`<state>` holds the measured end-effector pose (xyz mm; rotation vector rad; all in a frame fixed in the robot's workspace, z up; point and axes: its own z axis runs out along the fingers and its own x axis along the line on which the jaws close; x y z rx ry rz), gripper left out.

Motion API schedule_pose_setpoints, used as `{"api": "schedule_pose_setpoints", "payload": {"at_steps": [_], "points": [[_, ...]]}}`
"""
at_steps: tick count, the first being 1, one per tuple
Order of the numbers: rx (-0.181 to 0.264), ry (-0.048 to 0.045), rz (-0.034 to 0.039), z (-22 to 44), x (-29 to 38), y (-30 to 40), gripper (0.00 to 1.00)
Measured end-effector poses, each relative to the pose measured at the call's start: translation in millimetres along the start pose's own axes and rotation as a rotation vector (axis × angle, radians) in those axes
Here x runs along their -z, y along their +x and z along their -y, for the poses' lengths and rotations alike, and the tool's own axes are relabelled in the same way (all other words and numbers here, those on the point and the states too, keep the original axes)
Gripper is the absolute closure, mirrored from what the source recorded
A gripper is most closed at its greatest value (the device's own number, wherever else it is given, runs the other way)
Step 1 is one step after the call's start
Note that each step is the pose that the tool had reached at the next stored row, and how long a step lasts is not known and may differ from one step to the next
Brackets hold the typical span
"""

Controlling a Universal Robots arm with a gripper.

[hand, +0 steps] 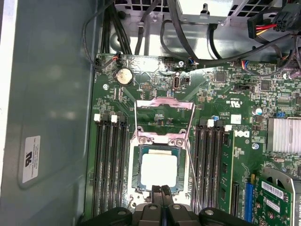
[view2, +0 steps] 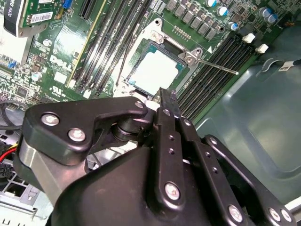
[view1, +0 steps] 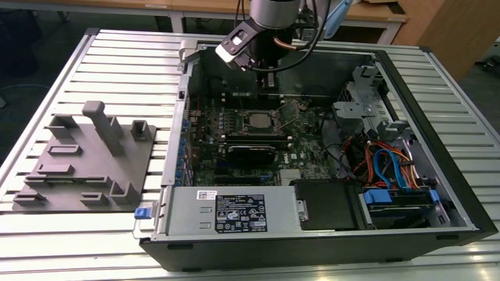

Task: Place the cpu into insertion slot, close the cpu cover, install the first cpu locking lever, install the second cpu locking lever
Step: 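Close the cpu cover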

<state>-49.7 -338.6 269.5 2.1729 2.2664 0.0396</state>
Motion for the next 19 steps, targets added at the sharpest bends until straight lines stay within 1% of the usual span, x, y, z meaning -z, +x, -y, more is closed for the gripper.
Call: {"api": "schedule_pose_setpoints", "payload": {"at_steps": [19], "points": [[0.0,0.0,0.0,-5.6,-0.1,-0.2,0.9]]}}
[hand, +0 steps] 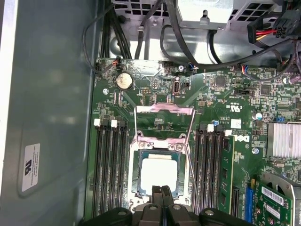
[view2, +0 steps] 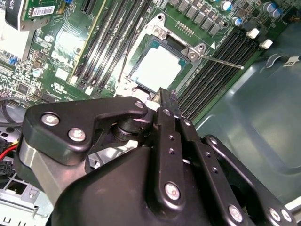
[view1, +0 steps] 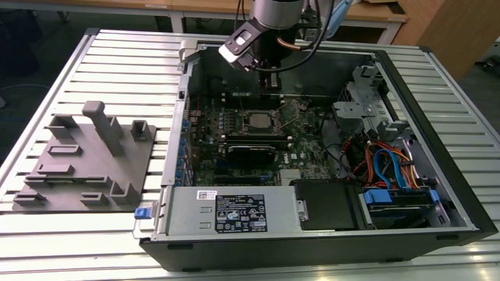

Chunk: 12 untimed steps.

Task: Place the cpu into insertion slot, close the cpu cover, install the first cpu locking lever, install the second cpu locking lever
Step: 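Close the cpu cover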

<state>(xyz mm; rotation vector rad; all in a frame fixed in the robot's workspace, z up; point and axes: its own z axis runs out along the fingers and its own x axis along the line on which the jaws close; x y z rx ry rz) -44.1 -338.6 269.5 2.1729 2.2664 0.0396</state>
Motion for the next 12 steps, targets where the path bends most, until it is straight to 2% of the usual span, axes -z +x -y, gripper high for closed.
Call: {"api": "schedule_pose_setpoints", "payload": {"at_steps": [12], "points": [[0.0,0.0,0.0001,-5.2,-0.1,-0.2,0.9]]}}
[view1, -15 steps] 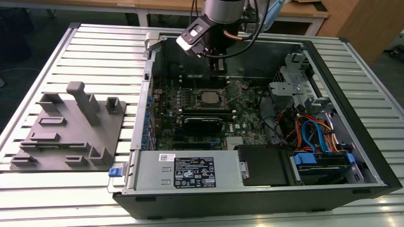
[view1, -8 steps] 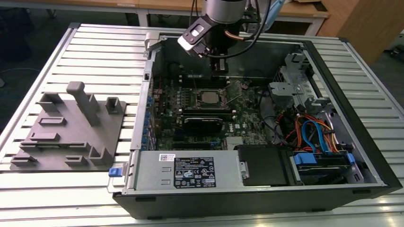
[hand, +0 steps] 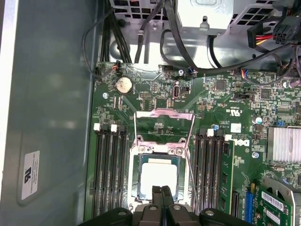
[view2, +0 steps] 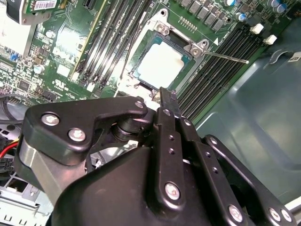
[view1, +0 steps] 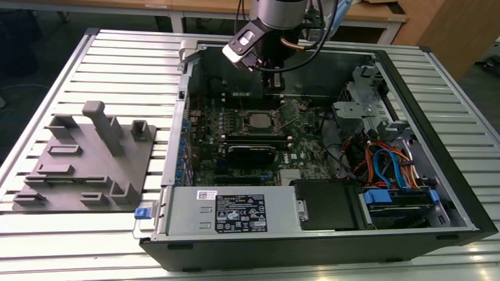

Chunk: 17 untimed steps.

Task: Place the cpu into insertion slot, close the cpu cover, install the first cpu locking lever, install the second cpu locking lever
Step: 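Close the cpu cover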

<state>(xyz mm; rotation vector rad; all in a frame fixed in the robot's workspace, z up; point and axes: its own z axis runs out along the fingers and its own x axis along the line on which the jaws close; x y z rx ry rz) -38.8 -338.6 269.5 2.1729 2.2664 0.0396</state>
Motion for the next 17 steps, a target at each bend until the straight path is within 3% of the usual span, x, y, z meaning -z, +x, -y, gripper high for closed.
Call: {"api": "schedule_pose_setpoints", "payload": {"at_steps": [17], "points": [[0.0,0.0,0.0,-10.8,-0.2,-0.5,0.9]]}}
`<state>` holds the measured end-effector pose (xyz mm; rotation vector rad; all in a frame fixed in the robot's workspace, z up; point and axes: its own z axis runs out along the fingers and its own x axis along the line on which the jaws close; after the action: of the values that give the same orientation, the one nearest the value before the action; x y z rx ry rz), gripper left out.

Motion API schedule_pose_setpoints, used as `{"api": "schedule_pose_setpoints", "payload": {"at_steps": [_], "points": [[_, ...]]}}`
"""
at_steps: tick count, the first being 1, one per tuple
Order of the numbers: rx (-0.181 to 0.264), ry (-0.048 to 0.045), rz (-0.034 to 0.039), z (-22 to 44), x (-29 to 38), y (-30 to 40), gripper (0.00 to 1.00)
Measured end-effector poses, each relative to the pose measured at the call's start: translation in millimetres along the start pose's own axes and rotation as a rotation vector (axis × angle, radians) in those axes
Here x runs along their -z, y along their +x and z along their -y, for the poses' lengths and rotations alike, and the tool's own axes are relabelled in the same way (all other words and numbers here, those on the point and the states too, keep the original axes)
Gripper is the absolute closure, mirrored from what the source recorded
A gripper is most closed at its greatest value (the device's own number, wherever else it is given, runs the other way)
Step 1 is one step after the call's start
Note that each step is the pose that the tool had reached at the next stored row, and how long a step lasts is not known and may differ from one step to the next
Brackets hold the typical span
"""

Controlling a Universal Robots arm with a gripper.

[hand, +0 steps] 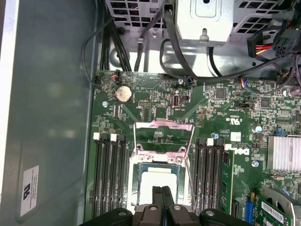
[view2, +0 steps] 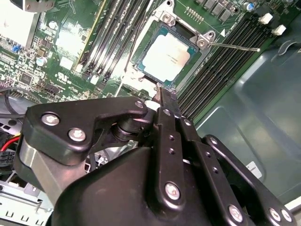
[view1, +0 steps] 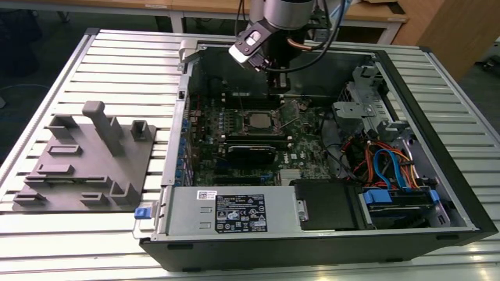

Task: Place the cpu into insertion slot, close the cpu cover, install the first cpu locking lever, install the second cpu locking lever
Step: 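Close the cpu cover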

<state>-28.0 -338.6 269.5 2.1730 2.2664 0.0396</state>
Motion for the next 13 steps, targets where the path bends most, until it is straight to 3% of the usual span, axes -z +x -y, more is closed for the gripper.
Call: {"api": "schedule_pose_setpoints", "payload": {"at_steps": [13], "points": [[0.0,0.0,0.0,-6.4,-0.1,-0.3,0.9]]}}
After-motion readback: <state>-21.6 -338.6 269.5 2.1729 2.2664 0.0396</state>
